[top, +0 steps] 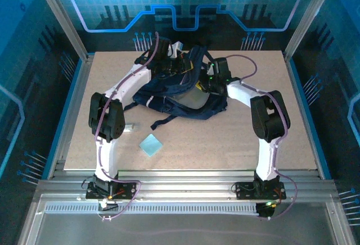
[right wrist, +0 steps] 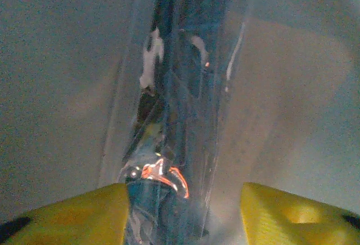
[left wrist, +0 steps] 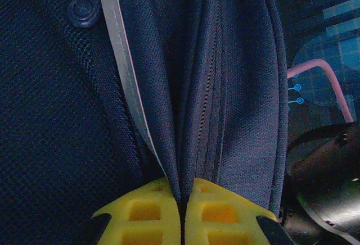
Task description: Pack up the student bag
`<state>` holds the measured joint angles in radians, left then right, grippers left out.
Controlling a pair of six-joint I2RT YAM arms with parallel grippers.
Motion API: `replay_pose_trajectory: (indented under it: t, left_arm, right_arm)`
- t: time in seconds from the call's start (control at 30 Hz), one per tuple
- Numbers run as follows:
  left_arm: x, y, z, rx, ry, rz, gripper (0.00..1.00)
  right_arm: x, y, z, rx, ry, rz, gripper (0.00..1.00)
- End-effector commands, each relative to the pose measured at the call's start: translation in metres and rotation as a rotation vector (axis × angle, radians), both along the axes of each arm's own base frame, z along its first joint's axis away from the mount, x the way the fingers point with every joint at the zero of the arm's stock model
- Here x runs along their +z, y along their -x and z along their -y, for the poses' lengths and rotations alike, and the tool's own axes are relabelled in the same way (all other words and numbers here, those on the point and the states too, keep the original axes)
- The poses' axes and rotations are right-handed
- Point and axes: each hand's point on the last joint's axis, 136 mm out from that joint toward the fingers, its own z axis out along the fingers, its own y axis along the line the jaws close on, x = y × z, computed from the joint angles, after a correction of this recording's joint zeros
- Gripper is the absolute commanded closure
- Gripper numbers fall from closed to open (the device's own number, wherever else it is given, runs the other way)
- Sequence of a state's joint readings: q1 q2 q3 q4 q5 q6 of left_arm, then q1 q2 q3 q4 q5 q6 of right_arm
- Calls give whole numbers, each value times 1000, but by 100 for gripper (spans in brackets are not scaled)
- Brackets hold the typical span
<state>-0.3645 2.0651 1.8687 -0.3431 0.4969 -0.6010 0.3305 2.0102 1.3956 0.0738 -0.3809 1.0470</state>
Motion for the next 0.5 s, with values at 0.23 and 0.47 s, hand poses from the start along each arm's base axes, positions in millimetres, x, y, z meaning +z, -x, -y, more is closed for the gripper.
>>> replay_pose_trajectory:
  t: [0.23,0.47]
  left_arm:
    - [74,17,16,-95,124,155,100]
    - [71,16,16,-90,124,148,100]
  right_arm:
    - [13,-28,-73,111,-151,75,83]
    - [-17,-47,-104,122,-195,8,84]
